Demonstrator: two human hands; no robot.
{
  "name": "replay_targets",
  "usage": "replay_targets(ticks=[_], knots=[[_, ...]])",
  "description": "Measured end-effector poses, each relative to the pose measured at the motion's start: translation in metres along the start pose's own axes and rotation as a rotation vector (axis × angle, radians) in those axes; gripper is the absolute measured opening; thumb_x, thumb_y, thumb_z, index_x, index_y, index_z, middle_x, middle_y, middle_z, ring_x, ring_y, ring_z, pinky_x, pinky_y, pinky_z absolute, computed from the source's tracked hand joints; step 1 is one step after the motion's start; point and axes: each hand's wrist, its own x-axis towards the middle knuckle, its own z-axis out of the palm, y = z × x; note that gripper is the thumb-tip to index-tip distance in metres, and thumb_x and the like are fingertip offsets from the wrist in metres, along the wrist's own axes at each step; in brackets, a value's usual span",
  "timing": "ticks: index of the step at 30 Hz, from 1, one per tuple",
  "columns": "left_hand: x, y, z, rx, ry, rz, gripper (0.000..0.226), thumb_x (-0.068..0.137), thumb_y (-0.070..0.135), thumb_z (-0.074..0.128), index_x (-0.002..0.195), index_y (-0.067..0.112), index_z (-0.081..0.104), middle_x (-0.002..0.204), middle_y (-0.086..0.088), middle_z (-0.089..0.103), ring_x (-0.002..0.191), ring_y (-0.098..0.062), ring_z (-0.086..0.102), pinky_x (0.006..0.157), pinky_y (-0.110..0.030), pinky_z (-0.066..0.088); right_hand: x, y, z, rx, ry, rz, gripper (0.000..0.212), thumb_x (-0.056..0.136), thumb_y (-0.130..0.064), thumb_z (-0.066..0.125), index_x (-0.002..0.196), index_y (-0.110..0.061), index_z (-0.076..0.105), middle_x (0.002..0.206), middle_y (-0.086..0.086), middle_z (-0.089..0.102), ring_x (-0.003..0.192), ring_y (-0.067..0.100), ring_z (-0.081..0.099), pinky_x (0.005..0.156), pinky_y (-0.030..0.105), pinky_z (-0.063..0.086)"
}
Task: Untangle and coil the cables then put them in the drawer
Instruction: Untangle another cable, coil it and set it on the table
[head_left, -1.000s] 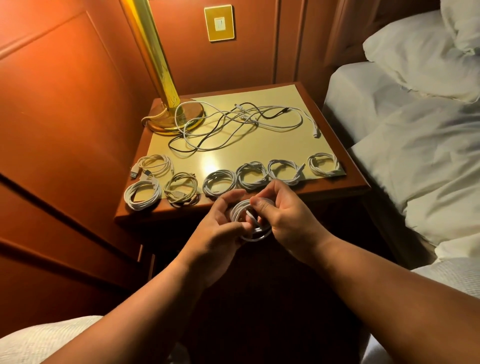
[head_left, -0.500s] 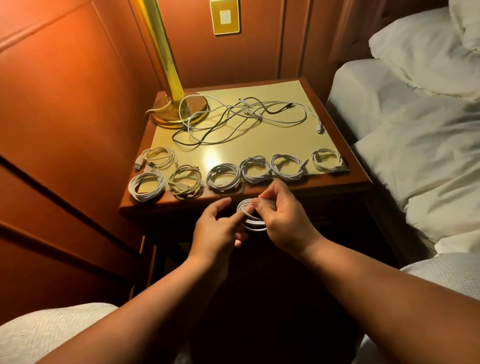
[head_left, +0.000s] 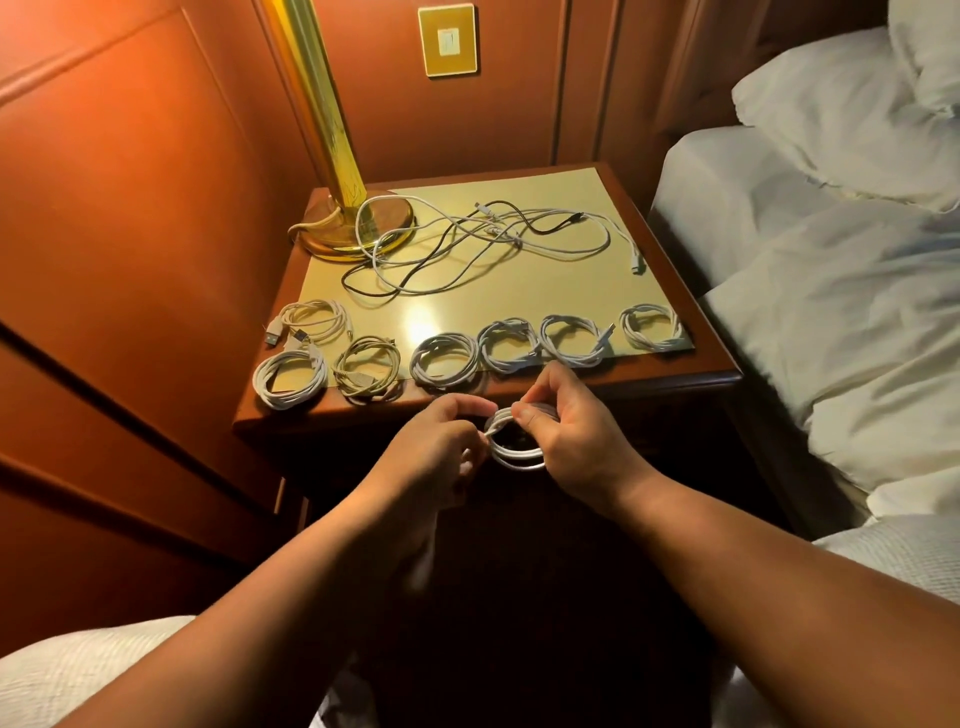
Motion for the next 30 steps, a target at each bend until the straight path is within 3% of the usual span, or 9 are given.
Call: replay_targets(ticks=[2,4,6,10,15,18,23,27,30], knots=[[-0.001,-0.001,-0.003,0.162,0.011,0.135,0.029,0.084,-0.001,0.057,0.105,0.018,0.063,0.075,-0.008,0.059,0.069,-0.022,0.05,0.059,-0.028,0.038,0.002,-0.004,-0.002,0.092,-0.012,0.056,0.013,0.098,-0.016,0.056,0.086,-0.015,0.051,0.081,0.003,0.057,0.07,0.006,0.057,0.067,0.027,0.046],[-0.002,-0.003,-0.006,0.226,0.041,0.225,0.019,0.091,0.006,0.062,0.104,0.019,0.061,0.083,-0.008,0.064,0.074,-0.017,0.056,0.062,-0.025,0.044,0.005,-0.008,-0.004,0.356,-0.006,0.184,0.015,0.1,-0.012,0.051,0.085,-0.015,0.051,0.07,-0.002,0.057,0.059,0.002,0.055,0.064,0.027,0.041],[-0.002,-0.004,-0.007,0.221,0.085,0.291,0.009,0.089,0.014,0.069,0.097,0.015,0.065,0.089,-0.009,0.066,0.078,-0.014,0.059,0.065,-0.02,0.049,0.007,-0.009,-0.008,0.637,0.011,0.305,0.019,0.1,-0.01,0.049,0.082,-0.016,0.051,0.06,-0.004,0.052,0.06,0.011,0.05,0.064,0.031,0.038],[0.001,-0.009,-0.006,-0.047,0.148,0.238,0.01,0.079,0.014,0.078,0.082,0.008,0.071,0.077,-0.009,0.067,0.071,-0.009,0.062,0.065,-0.018,0.047,0.004,-0.008,-0.008,0.897,0.026,0.432,0.02,0.099,-0.011,0.049,0.079,-0.016,0.051,0.057,-0.001,0.045,0.059,0.015,0.041,0.065,0.033,0.037],[-0.003,-0.023,0.011,-0.343,0.181,0.137,0.009,0.084,0.011,0.072,0.091,0.006,0.073,0.085,-0.01,0.074,0.08,-0.016,0.068,0.071,-0.023,0.053,-0.003,-0.005,0.004,1.064,0.056,0.48,0.017,0.099,-0.01,0.048,0.083,-0.013,0.053,0.057,0.002,0.047,0.056,0.013,0.039,0.066,0.03,0.036],[-0.003,-0.03,0.014,-0.386,0.188,0.146,0.019,0.081,0.006,0.075,0.099,0.004,0.069,0.092,-0.012,0.071,0.086,-0.019,0.068,0.075,-0.024,0.055,-0.004,-0.002,0.01,1.107,0.048,0.506,0.014,0.099,-0.011,0.048,0.087,-0.012,0.056,0.059,0.003,0.052,0.055,0.011,0.043,0.065,0.025,0.038],[0.001,-0.027,0.011,-0.371,0.24,0.115,0.01,0.084,-0.001,0.071,0.086,0.008,0.067,0.083,-0.011,0.068,0.079,-0.02,0.067,0.073,-0.028,0.056,-0.003,0.004,0.016,1.001,0.03,0.511,0.011,0.1,-0.015,0.05,0.094,-0.012,0.059,0.065,0.001,0.06,0.061,0.01,0.052,0.072,0.027,0.043],[0.001,-0.025,0.011,-0.494,0.202,0.003,0.019,0.085,0.0,0.068,0.1,0.01,0.063,0.096,-0.014,0.071,0.09,-0.024,0.069,0.08,-0.033,0.054,-0.001,0.002,0.018,0.799,0.053,0.458,0.01,0.1,-0.015,0.053,0.092,-0.013,0.059,0.07,0.001,0.062,0.065,0.01,0.054,0.066,0.026,0.043],[0.004,-0.02,0.007,-0.602,0.17,-0.038,0.032,0.087,0.001,0.066,0.115,0.014,0.058,0.093,-0.009,0.074,0.089,-0.022,0.068,0.081,-0.033,0.048,-0.001,-0.001,0.015,0.587,0.043,0.38,0.007,0.099,-0.017,0.054,0.095,-0.014,0.058,0.077,0.002,0.066,0.071,0.01,0.06,0.068,0.026,0.042]])
